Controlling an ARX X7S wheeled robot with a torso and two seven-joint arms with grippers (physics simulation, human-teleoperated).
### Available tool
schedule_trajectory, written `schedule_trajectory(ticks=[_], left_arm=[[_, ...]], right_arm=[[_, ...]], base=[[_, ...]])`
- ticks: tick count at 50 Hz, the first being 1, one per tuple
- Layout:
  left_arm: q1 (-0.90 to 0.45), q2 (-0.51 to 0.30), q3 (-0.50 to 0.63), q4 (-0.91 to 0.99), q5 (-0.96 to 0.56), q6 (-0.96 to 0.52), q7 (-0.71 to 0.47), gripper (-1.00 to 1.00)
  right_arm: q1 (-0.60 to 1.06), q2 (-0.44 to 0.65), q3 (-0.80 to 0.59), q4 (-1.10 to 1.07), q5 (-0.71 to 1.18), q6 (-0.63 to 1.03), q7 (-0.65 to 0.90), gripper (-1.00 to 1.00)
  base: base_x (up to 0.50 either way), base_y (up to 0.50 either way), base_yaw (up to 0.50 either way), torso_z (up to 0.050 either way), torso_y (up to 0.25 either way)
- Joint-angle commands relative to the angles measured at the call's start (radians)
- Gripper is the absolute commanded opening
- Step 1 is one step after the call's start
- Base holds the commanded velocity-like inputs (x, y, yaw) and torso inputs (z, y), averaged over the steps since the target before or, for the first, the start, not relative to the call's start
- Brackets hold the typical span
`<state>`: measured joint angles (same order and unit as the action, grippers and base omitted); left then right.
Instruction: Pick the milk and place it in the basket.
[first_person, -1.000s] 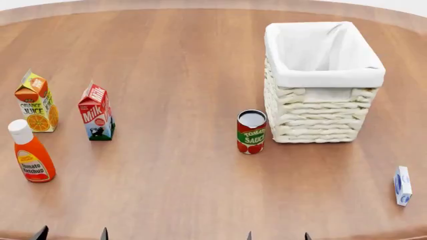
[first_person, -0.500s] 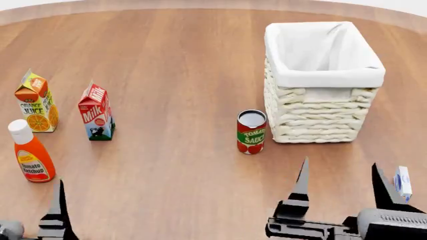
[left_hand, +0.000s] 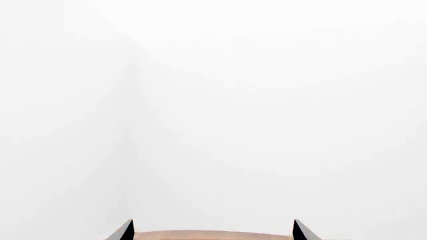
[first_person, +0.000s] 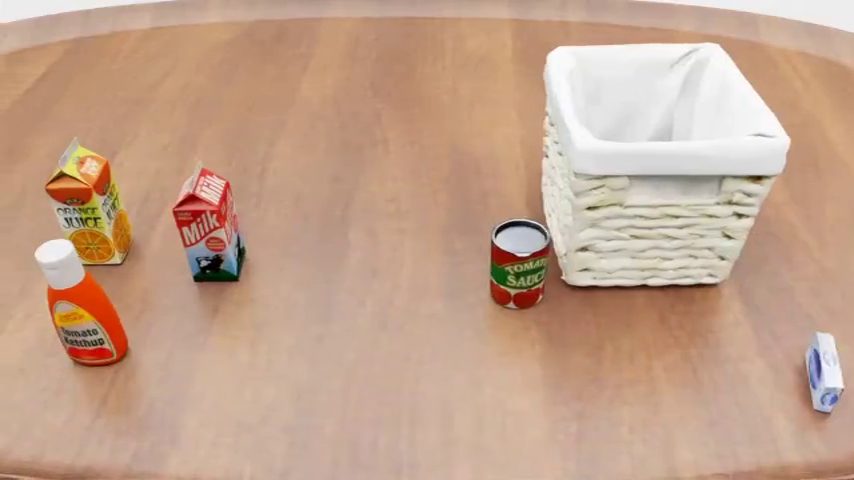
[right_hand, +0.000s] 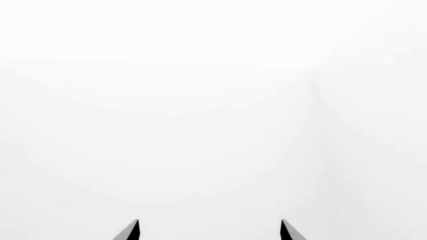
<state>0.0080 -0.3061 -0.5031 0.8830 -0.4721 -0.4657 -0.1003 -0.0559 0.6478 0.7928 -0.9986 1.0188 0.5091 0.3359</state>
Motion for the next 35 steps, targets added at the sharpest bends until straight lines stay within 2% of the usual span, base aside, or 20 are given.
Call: schedule_trajectory(ticks=[1, 22, 35], left_arm=[[0.012, 0.007, -0.077, 0.032, 0.01, 0.022, 0.007, 1.0], [0.013, 0.0, -0.057, 0.026, 0.02, 0.03, -0.006, 1.0], [0.017, -0.006, -0.052, 0.021, 0.02, 0.037, -0.009, 1.0]], right_arm=[[-0.087, 0.043, 0.044, -0.035, -0.003, -0.061, 0.0, 1.0], [-0.095, 0.05, -0.044, -0.02, -0.056, -0.099, -0.016, 1.0], [-0.111, 0.077, -0.072, -0.028, -0.108, -0.096, 0.005, 1.0]], base=[[0.0, 0.5, 0.0, 0.0, 0.0], [0.0, 0.5, 0.0, 0.0, 0.0], [0.0, 0.01, 0.0, 0.0, 0.0]])
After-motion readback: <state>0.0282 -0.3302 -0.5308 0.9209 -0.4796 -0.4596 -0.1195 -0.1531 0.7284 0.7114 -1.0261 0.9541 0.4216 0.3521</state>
